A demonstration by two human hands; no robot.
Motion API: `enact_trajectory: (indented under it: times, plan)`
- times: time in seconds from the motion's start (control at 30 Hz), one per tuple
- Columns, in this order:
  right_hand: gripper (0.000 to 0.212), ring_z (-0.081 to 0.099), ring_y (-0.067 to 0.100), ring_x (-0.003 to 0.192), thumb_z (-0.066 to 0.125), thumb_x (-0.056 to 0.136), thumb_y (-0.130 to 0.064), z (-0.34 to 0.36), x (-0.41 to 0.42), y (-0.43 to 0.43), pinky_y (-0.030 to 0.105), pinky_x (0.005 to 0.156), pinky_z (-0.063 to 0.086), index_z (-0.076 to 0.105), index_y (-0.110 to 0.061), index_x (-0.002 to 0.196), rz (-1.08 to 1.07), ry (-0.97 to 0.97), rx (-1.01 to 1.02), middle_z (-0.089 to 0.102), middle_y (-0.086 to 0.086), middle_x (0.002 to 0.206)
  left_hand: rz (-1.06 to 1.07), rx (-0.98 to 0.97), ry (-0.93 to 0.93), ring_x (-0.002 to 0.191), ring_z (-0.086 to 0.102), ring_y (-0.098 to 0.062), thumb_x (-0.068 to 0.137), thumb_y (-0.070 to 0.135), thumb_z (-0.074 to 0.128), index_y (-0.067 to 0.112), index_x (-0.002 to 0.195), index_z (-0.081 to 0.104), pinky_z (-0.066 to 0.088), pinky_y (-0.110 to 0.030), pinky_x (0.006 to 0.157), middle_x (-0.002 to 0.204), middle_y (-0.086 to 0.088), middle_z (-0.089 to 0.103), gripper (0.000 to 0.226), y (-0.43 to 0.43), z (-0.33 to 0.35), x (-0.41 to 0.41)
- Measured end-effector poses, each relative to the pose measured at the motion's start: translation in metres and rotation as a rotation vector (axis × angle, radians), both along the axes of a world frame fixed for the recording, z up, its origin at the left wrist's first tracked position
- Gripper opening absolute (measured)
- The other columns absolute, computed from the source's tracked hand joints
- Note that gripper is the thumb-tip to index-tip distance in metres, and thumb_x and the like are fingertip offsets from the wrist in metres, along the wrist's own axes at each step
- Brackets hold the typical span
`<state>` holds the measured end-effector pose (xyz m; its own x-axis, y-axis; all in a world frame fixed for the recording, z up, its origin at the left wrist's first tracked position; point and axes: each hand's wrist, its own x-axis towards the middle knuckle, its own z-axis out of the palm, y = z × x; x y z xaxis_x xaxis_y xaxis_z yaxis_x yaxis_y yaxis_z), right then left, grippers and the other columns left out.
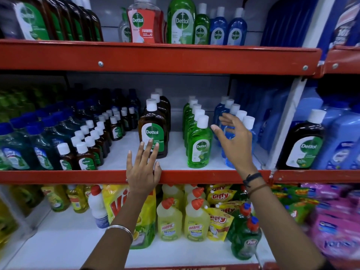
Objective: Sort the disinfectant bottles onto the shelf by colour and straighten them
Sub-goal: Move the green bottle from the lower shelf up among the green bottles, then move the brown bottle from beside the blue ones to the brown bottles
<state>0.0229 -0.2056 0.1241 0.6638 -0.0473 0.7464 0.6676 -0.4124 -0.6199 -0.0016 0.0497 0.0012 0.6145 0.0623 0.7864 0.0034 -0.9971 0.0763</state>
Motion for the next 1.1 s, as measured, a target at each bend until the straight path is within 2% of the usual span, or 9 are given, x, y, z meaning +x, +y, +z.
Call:
enact_trajectory:
  times: [0.13,0.27,0.33,0.4,0.47,0.63,0.73,0.87,1.1]
  plan:
    - [0.035,0.061,0.017,0.107,0.064,0.088,-0.024,-0.011,-0.014,-0.042,0.025,0.093,0.047,0.058,-0.009,0.119,-0.167,-0.223,0.177,0.065,0.007,0.114,0.032,-0.041,0.035,0.143,0.030,-0.020,0.095,0.035,0.029,0.022,0.147,0.032,0.017,-0.053,0.114,0.154,-0.002,0.034,0.054,-0.006,0.005,-0.004]
    - [0.038,0.055,0.028,0.113,0.058,0.091,-0.027,-0.029,-0.007,-0.096,0.045,0.098,0.045,0.054,-0.006,0.122,-0.445,-0.314,0.316,0.060,0.014,0.120,-0.003,-0.066,0.029,0.145,0.023,-0.019,0.097,0.039,0.024,0.021,0.148,0.028,-0.001,-0.043,0.118,0.156,-0.002,0.029,0.055,-0.021,0.018,-0.002]
    - [0.050,0.047,0.028,0.124,0.059,0.089,-0.031,-0.037,0.001,-0.122,0.046,0.105,0.038,0.047,-0.005,0.130,-0.559,-0.265,0.357,0.053,0.015,0.131,-0.006,-0.057,0.042,0.147,0.016,-0.016,0.097,0.041,0.023,0.021,0.150,0.024,-0.006,-0.041,0.118,0.158,-0.001,0.026,0.056,-0.025,0.022,0.002]
    - [0.068,0.034,0.028,0.134,0.064,0.084,-0.035,-0.041,0.007,-0.142,0.036,0.115,0.024,0.035,-0.008,0.139,-0.624,-0.165,0.373,0.041,0.013,0.143,0.009,-0.066,0.062,0.148,0.009,-0.013,0.097,0.043,0.021,0.023,0.151,0.018,-0.005,-0.043,0.118,0.160,0.000,0.019,0.058,-0.025,0.022,0.005]
    - [0.085,0.025,0.030,0.139,0.069,0.077,-0.038,-0.043,0.012,-0.156,0.030,0.113,0.015,0.025,-0.008,0.143,-0.662,-0.039,0.352,0.032,0.013,0.149,0.015,-0.080,0.070,0.148,0.008,-0.013,0.096,0.044,0.020,0.025,0.151,0.015,-0.004,-0.045,0.118,0.160,0.002,0.017,0.058,-0.024,0.020,0.006]
    - [0.114,0.015,0.036,0.142,0.077,0.065,-0.052,-0.049,0.026,-0.167,0.050,0.116,0.016,0.013,-0.001,0.146,-0.632,0.202,0.256,0.023,0.020,0.152,0.012,-0.110,0.066,0.149,0.010,-0.016,0.096,0.045,0.021,0.026,0.152,0.014,-0.001,-0.049,0.117,0.161,0.003,0.015,0.060,-0.023,0.019,0.006]
    - [0.118,0.018,0.038,0.141,0.076,0.063,-0.058,-0.048,0.031,-0.170,0.051,0.114,0.019,0.014,0.001,0.145,-0.658,0.232,0.239,0.024,0.023,0.151,0.004,-0.125,0.064,0.149,0.010,-0.016,0.095,0.045,0.021,0.026,0.152,0.014,0.002,-0.051,0.117,0.161,0.003,0.014,0.060,-0.023,0.019,0.007]
    - [0.109,0.020,0.039,0.139,0.075,0.066,-0.051,-0.046,0.035,-0.178,0.053,0.113,0.023,0.016,-0.003,0.145,-0.662,0.242,0.222,0.028,0.023,0.149,0.002,-0.135,0.062,0.149,0.010,-0.016,0.095,0.045,0.021,0.026,0.152,0.012,0.002,-0.052,0.117,0.161,0.003,0.015,0.060,-0.023,0.018,0.007]
    - [0.117,0.031,0.046,0.131,0.079,0.063,-0.048,-0.042,0.036,-0.178,0.057,0.104,0.032,0.011,-0.001,0.146,-0.756,0.329,0.048,0.032,0.029,0.142,0.009,-0.135,0.068,0.149,0.010,-0.016,0.095,0.045,0.021,0.026,0.152,0.011,0.000,-0.051,0.117,0.161,0.003,0.015,0.061,-0.022,0.017,0.008]
